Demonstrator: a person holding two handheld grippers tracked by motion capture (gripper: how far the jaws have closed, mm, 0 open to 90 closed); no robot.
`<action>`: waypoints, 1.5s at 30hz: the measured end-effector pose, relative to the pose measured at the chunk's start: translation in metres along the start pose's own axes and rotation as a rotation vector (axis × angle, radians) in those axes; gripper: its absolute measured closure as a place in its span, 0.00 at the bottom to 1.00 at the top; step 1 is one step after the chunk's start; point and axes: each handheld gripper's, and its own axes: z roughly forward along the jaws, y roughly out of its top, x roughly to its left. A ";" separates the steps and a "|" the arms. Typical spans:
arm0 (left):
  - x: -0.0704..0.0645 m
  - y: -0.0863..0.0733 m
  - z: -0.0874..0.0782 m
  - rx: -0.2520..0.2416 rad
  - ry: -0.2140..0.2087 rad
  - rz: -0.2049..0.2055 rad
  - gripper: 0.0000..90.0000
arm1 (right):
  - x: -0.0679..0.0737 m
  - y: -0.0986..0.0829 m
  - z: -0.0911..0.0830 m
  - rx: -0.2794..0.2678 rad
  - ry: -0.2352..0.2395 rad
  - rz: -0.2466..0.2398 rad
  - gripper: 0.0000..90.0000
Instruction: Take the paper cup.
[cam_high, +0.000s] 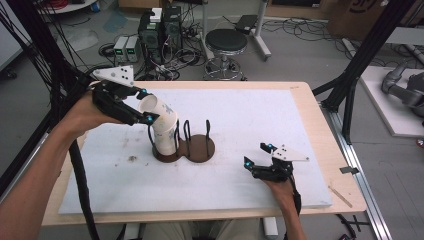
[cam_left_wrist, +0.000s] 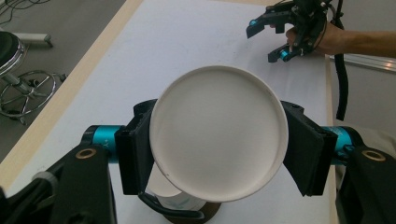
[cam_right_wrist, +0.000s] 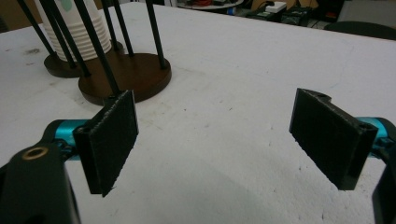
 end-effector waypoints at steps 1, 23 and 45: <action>-0.002 -0.001 0.001 -0.003 0.000 0.004 0.38 | 0.000 0.000 0.000 0.002 -0.001 0.003 0.17; -0.029 -0.023 0.022 -0.160 -0.080 -0.012 0.38 | 0.000 0.000 0.000 0.000 0.000 0.006 0.17; -0.051 -0.062 0.050 -0.298 -0.140 -0.080 0.38 | 0.000 0.000 -0.001 -0.008 -0.007 0.007 0.18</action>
